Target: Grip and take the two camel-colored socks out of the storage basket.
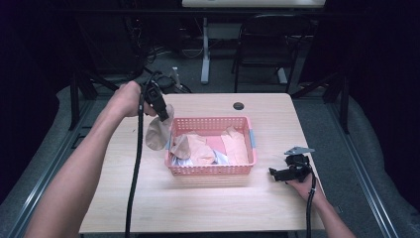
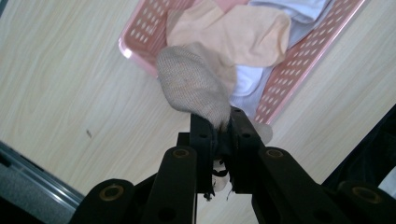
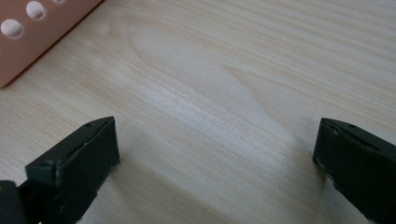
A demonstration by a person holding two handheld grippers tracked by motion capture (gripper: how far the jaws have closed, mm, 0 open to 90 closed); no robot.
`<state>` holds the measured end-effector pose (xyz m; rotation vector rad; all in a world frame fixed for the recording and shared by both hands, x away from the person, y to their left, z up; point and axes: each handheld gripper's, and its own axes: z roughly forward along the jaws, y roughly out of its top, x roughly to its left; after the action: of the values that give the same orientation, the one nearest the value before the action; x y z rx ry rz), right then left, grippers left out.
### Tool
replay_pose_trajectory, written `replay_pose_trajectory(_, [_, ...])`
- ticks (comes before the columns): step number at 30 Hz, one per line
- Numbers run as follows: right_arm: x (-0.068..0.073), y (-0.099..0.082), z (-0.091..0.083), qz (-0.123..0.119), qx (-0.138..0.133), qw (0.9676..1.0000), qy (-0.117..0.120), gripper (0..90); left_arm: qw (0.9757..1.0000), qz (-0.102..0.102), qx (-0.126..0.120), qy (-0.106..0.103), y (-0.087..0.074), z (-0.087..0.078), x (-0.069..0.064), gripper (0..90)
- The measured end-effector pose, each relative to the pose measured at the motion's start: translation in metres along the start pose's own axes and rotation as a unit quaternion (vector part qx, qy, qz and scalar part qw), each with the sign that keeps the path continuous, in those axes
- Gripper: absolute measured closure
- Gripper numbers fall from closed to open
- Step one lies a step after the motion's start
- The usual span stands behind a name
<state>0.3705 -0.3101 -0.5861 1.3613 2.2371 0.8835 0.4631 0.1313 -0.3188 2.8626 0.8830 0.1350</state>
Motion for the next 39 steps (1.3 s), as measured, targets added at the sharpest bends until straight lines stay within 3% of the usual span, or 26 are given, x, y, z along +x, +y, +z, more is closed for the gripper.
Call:
replay_pose_trajectory(9, [0.000,0.000,0.000,0.001,0.001,1.0000,-0.003,0.0,0.9996,-0.028,0.004,0.007,-0.044,-0.010,0.018,82.3])
replay_pose_trajectory(15, [0.000,0.000,0.000,0.000,0.001,1.0000,-0.001,0.0,0.9984,-0.057,0.006,0.003,-0.069,-0.004,0.029,82.3])
replay_pose_trajectory(23, [0.000,0.000,0.000,0.000,0.002,1.0000,-0.001,0.0,0.9967,-0.081,0.006,-0.012,-0.089,0.012,0.044,82.0])
replay_pose_trajectory(31, [0.000,0.000,0.000,0.000,0.003,1.0000,-0.001,0.0,0.9942,-0.104,0.024,-0.011,-0.102,0.045,0.057,81.9])
replay_pose_trajectory(39, [0.000,0.000,0.000,0.001,0.000,1.0000,-0.001,0.0,0.9893,-0.136,0.042,-0.031,-0.117,0.099,0.070,81.9])
